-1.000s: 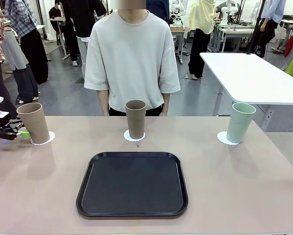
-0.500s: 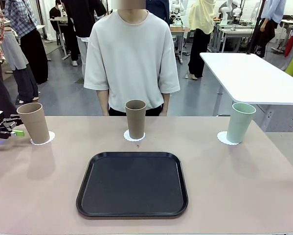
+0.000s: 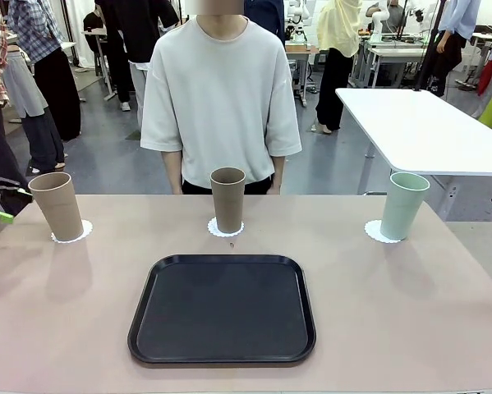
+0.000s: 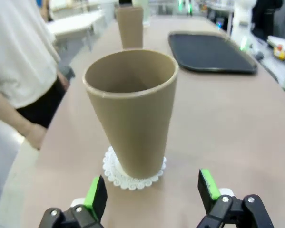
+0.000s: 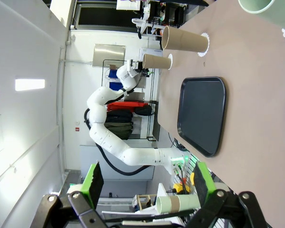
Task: Place coasters on the table and set cups on them.
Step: Take one Reusable plastic cup from the Flat Tray and place it on a coaster set by the human.
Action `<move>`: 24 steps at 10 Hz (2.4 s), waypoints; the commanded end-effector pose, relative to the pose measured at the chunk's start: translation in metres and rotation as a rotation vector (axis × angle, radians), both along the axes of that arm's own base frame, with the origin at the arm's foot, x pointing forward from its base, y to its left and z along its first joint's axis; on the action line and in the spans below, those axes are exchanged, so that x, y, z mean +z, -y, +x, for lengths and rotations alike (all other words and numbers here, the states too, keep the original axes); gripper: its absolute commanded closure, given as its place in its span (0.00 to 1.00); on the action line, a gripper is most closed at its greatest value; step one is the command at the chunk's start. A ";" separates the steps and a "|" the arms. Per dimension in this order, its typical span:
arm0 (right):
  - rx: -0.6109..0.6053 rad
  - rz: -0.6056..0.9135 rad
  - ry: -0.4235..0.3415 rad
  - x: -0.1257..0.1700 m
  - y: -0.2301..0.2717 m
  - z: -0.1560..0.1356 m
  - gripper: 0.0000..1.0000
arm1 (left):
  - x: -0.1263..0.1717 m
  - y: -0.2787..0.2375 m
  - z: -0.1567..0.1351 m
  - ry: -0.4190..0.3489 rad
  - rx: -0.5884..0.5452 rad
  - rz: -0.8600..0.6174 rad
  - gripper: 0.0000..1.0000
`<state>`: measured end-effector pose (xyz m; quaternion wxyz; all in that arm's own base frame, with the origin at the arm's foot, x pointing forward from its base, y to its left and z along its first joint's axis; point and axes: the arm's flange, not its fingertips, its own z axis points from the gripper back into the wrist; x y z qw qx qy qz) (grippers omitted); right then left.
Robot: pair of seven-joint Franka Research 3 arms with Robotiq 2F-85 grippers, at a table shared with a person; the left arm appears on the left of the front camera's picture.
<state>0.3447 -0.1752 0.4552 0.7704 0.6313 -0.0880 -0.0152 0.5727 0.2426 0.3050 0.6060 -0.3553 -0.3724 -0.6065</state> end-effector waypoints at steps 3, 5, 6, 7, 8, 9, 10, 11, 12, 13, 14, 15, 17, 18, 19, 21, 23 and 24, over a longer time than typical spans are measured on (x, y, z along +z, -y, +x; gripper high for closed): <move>0.006 0.004 0.010 0.001 0.001 0.001 0.00 | 0.083 0.071 -0.059 0.073 -0.054 0.453 0.00; 0.006 0.004 0.010 0.001 0.001 0.001 0.00 | 0.116 0.112 -0.086 0.138 -0.097 0.643 0.00; 0.006 0.004 0.010 0.001 0.001 0.001 0.00 | 0.130 0.128 -0.099 0.157 -0.117 0.720 0.00; 0.006 0.004 0.010 0.001 0.001 0.001 0.00 | 0.140 0.142 -0.107 0.181 -0.120 0.776 0.00; 0.006 0.004 0.010 0.001 0.001 0.001 0.00 | 0.149 0.158 -0.116 0.196 -0.111 0.826 0.00; 0.006 0.004 0.010 0.001 0.001 0.001 0.00 | 0.155 0.173 -0.123 0.186 -0.082 0.846 0.00; 0.006 0.004 0.010 0.001 0.001 0.001 0.00 | 0.158 0.188 -0.123 0.134 0.014 0.783 0.00; 0.006 0.004 0.010 0.001 0.001 0.001 0.00 | 0.160 0.201 -0.118 0.151 0.228 0.773 0.00; 0.006 0.004 0.010 0.001 0.001 0.001 0.00 | 0.161 0.213 -0.112 0.148 0.408 0.776 0.00; 0.006 0.004 0.010 0.001 0.001 0.001 0.00 | 0.158 0.220 -0.110 0.110 0.532 0.814 0.00; 0.006 0.004 0.010 0.001 0.001 0.001 0.00 | 0.156 0.226 -0.110 0.060 0.637 0.888 0.00; 0.006 0.004 0.010 0.001 0.001 0.001 0.00 | 0.154 0.230 -0.112 0.019 0.677 0.969 0.00; 0.006 0.004 0.010 0.001 0.001 0.001 0.00 | 0.162 0.218 -0.105 0.110 0.622 0.822 0.00; 0.006 0.004 0.010 0.001 0.001 0.001 0.00 | 0.162 0.218 -0.105 0.110 0.622 0.822 0.00; 0.006 0.004 0.010 0.001 0.001 0.001 0.00 | 0.162 0.218 -0.105 0.110 0.622 0.822 0.00; 0.006 0.004 0.010 0.001 0.001 0.001 0.00 | 0.165 0.212 -0.119 -0.071 0.693 0.861 0.00; 0.006 0.004 0.010 0.001 0.001 0.001 0.00 | 0.183 0.205 -0.133 -0.231 0.735 0.851 0.00; 0.006 0.004 0.010 0.001 0.001 0.001 0.00 | 0.187 0.206 -0.136 -0.285 0.731 0.872 0.00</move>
